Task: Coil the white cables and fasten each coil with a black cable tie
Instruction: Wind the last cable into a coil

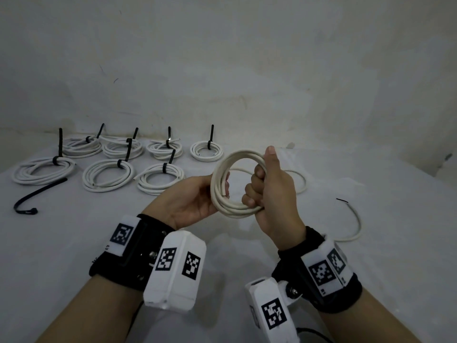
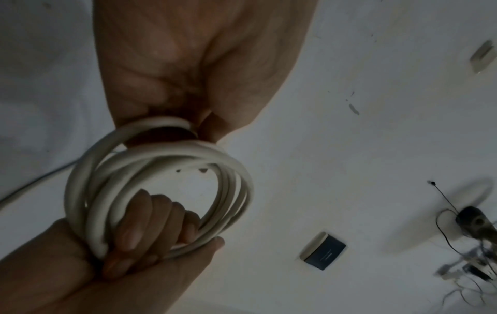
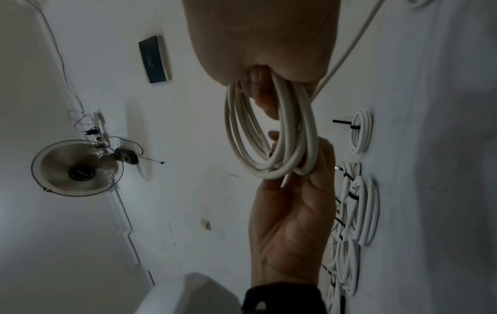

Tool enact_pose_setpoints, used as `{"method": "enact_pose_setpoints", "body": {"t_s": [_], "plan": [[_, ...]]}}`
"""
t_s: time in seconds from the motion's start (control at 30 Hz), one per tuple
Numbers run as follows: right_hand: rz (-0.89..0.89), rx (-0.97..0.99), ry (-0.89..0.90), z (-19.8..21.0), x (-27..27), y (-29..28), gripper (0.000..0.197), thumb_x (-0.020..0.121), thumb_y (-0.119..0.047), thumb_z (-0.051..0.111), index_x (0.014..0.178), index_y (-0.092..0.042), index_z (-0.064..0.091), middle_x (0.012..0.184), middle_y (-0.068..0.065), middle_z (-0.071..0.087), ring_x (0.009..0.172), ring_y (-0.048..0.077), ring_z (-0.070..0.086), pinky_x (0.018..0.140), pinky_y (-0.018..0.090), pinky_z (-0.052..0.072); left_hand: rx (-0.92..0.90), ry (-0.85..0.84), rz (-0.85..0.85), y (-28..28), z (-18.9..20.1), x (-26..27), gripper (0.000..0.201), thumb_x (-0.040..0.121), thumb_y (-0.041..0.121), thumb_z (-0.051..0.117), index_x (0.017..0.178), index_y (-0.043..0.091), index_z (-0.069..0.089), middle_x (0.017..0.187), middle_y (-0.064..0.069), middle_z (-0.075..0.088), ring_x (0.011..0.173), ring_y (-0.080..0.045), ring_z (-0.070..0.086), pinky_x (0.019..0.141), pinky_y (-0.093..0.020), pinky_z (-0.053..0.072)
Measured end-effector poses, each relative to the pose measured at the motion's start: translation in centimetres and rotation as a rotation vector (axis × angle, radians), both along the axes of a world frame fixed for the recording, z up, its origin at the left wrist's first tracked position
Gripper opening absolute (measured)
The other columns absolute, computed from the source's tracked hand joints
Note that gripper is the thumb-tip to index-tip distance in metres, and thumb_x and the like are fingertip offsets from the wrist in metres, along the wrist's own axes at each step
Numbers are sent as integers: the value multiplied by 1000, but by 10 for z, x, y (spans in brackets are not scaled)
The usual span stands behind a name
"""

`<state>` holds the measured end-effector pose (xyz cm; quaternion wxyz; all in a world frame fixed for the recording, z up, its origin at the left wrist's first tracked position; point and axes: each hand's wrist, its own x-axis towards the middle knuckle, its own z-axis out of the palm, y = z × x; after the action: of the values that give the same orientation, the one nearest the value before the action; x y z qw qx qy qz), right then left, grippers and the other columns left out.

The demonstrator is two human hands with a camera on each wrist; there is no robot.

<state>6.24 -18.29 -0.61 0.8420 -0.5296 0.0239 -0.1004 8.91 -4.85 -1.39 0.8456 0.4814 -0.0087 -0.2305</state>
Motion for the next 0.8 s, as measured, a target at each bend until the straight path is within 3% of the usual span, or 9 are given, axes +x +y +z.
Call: {"method": "enact_pose_setpoints", "body": {"t_s": [0.07,0.23,0.37,0.47,0.57,0.67,0.8], "plan": [[-14,2,13,-1,2,-2,47,99,-45,40,63,-16,34,40,-7,19,34,9,17,36,18,24,44,-90,76,0,0,1,27,97,9,42,85,3,66,71,-7,65,60,-11,65,60,-21,55],[7,-6,73,-4,8,-9,48,98,-46,42,63,-16,35,43,-5,19,35,10,17,36,17,23,140,-338,102,4,3,0,29,99,11,41,115,1,62,106,-13,70,89,-20,70,74,-25,57],[48,-133,72,-10,7,-2,47,98,-46,43,64,-13,37,44,-4,21,35,10,19,36,19,25,279,-484,132,4,2,-1,31,99,16,41,124,9,59,112,-8,69,99,-22,69,84,-28,54],[59,-169,77,-11,6,0,48,97,-47,43,63,-13,38,44,-4,22,34,10,20,36,19,26,364,-514,128,4,2,-1,32,100,25,39,115,11,63,104,-7,72,89,-16,69,81,-26,54],[86,-209,89,-12,7,0,48,97,-47,43,63,-14,38,42,-5,22,34,9,21,35,19,27,415,-507,90,4,1,-2,43,99,36,36,106,5,65,84,-6,70,66,-12,62,71,-27,54],[124,-264,71,-13,6,2,48,98,-48,41,64,-14,38,41,-6,24,34,10,23,37,21,31,389,-479,65,2,1,-2,40,98,39,37,99,9,64,60,2,47,48,-9,43,53,-23,47],[36,-468,-33,-21,10,1,48,96,-48,44,69,-8,49,44,0,41,39,15,41,46,25,43,373,-508,94,-1,0,-2,32,99,35,41,88,11,58,60,2,26,45,-8,27,44,-19,35]]}}
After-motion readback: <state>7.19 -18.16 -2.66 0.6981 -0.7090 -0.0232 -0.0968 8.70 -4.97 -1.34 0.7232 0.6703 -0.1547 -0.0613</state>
